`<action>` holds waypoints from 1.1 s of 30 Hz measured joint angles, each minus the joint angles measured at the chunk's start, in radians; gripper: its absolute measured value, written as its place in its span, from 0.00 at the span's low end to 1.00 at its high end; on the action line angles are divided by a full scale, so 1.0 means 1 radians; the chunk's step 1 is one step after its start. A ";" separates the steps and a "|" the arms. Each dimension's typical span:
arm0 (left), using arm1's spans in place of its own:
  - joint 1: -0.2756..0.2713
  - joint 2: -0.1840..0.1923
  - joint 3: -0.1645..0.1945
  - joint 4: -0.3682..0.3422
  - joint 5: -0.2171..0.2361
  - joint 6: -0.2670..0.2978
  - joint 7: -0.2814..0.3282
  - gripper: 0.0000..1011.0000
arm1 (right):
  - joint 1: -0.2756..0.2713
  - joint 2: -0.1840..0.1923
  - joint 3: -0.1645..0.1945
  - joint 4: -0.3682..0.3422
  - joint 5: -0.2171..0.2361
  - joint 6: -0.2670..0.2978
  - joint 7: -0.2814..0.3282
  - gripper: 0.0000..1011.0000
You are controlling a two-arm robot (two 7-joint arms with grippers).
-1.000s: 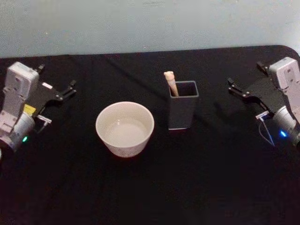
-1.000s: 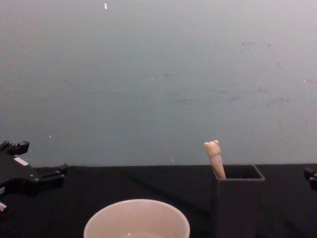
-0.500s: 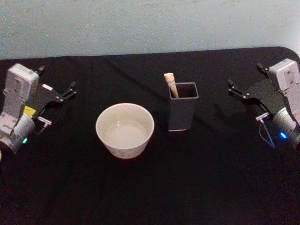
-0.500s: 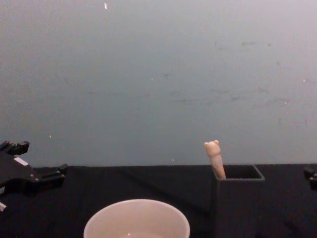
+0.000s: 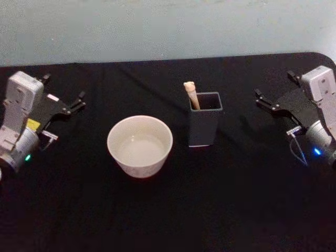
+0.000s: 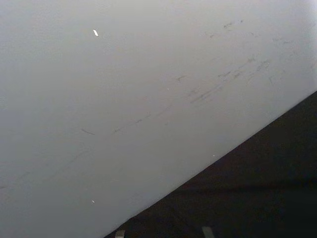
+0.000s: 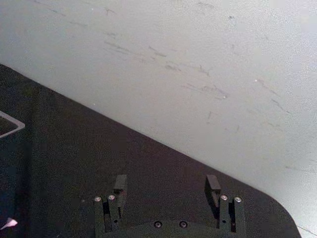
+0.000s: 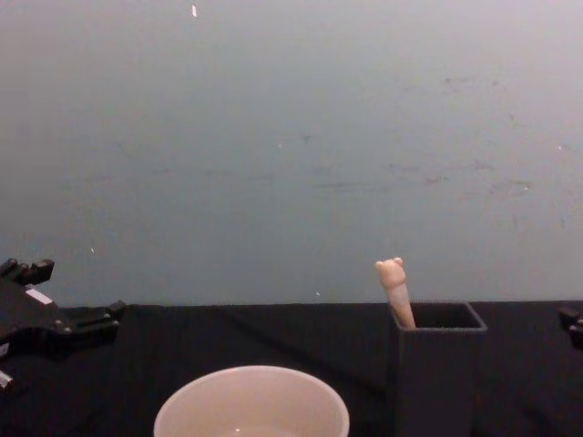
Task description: Pick up the stirring spoon with one hand, stir inside the cup, then place it back in its original position.
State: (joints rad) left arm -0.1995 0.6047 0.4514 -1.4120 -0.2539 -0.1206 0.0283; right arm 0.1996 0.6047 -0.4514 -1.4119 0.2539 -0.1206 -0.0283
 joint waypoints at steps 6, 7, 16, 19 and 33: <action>0.000 0.000 0.000 0.000 0.000 0.000 0.000 0.99 | 0.000 0.000 0.000 0.000 0.000 0.000 0.000 0.99; 0.000 0.000 0.000 0.000 0.000 0.000 0.000 0.99 | 0.000 0.000 0.000 0.000 0.000 0.000 0.000 0.99; 0.000 0.000 0.000 0.000 0.000 0.000 0.000 0.99 | 0.000 0.000 0.000 0.000 0.000 0.000 0.000 0.99; 0.000 0.000 0.000 0.000 0.000 0.000 0.000 0.99 | 0.000 0.000 0.000 0.000 0.000 0.000 0.000 0.99; 0.000 0.000 0.000 0.000 0.000 0.000 0.000 0.99 | -0.013 0.001 0.020 -0.024 0.014 0.015 0.025 0.99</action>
State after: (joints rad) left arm -0.1995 0.6047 0.4514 -1.4120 -0.2539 -0.1205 0.0283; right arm 0.1869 0.6057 -0.4314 -1.4362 0.2676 -0.1057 -0.0031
